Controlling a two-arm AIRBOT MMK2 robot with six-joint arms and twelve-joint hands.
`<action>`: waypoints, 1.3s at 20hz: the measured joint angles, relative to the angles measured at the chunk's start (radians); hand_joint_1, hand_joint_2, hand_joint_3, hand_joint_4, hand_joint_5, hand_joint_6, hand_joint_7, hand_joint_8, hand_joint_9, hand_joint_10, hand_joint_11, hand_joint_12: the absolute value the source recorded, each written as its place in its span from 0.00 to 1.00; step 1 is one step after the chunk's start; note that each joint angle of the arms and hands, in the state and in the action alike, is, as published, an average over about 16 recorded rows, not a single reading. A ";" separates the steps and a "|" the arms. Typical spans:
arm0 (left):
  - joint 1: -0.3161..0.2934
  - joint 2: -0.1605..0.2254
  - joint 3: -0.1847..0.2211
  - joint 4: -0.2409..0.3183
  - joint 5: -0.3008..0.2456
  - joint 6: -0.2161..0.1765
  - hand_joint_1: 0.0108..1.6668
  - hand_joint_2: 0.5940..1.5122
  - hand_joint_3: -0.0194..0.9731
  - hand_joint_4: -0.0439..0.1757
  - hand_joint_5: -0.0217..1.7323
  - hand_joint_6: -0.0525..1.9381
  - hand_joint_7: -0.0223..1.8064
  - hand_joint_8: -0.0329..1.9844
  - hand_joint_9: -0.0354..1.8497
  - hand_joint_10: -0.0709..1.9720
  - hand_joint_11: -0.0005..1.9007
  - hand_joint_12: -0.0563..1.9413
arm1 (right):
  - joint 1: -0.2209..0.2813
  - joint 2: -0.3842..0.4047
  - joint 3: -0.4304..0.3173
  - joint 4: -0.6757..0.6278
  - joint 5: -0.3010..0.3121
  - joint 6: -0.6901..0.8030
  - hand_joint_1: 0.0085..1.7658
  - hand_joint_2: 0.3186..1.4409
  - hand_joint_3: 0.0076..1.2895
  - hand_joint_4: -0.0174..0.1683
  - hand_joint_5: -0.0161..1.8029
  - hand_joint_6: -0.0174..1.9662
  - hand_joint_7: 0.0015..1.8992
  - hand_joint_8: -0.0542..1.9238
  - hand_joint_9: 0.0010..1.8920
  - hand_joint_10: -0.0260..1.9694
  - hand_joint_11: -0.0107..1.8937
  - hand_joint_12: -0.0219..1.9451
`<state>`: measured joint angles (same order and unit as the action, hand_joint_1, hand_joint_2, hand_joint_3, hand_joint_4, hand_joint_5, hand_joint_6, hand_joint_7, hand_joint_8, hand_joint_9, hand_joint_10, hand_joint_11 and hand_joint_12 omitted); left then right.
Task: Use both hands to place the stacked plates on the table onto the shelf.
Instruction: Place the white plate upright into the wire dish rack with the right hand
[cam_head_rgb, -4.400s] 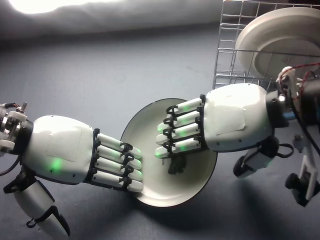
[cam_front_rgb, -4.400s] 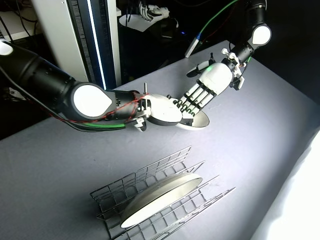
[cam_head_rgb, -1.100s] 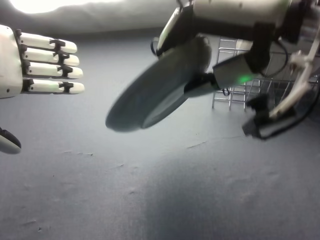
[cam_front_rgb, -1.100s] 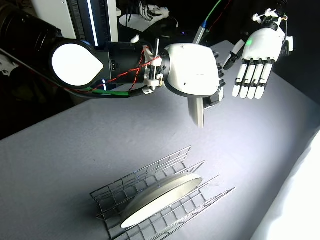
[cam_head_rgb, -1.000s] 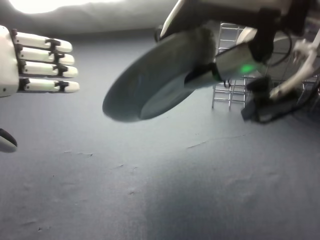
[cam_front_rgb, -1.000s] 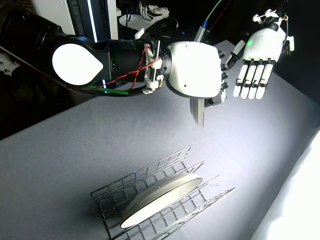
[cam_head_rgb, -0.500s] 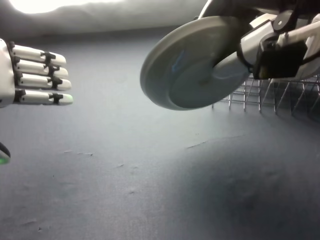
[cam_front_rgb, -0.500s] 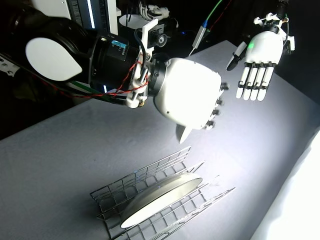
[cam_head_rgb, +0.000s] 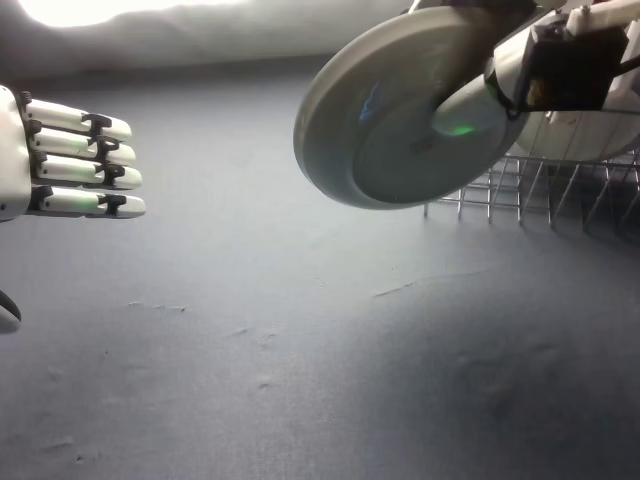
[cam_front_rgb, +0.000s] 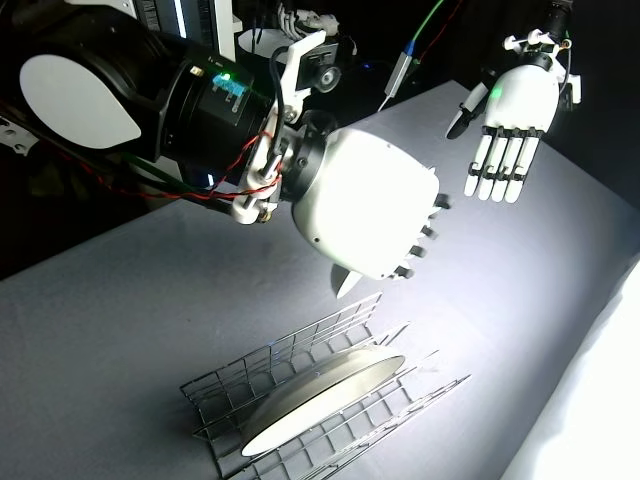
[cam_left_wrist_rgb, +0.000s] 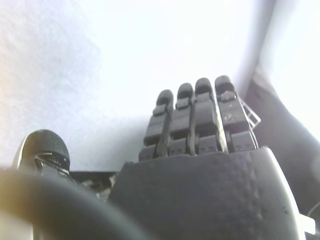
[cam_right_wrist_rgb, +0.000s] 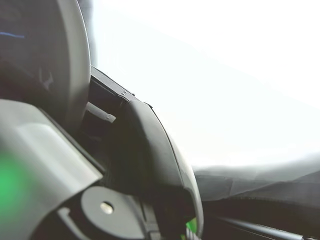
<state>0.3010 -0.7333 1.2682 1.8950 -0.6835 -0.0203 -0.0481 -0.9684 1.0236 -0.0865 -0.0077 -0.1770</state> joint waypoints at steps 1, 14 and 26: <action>0.000 0.000 0.000 0.002 0.000 -0.004 0.00 0.51 0.04 0.21 0.02 0.03 0.02 0.02 0.03 0.04 0.01 0.03 | 0.005 0.001 0.002 0.003 0.003 0.000 0.78 0.54 0.01 0.07 0.61 0.37 0.64 0.29 0.55 0.46 0.47 0.54; 0.004 -0.003 0.007 0.010 -0.008 -0.020 0.00 0.51 0.04 0.21 0.02 0.03 0.02 0.02 0.03 0.04 0.01 0.03 | 0.046 0.057 0.021 -0.018 0.041 0.002 0.78 0.53 0.00 0.07 0.60 0.37 0.64 0.30 0.56 0.45 0.48 0.53; 0.015 -0.003 0.004 0.011 -0.009 -0.026 0.00 0.51 0.04 0.21 0.02 0.03 0.02 0.02 0.03 0.04 0.01 0.03 | 0.045 0.132 0.033 -0.122 0.023 0.004 0.78 0.53 0.00 0.06 0.59 0.38 0.64 0.30 0.56 0.45 0.48 0.52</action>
<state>0.3157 -0.7365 1.2724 1.9056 -0.6925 -0.0465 -0.0028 -0.8365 1.0565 -0.2086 0.0149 -0.1731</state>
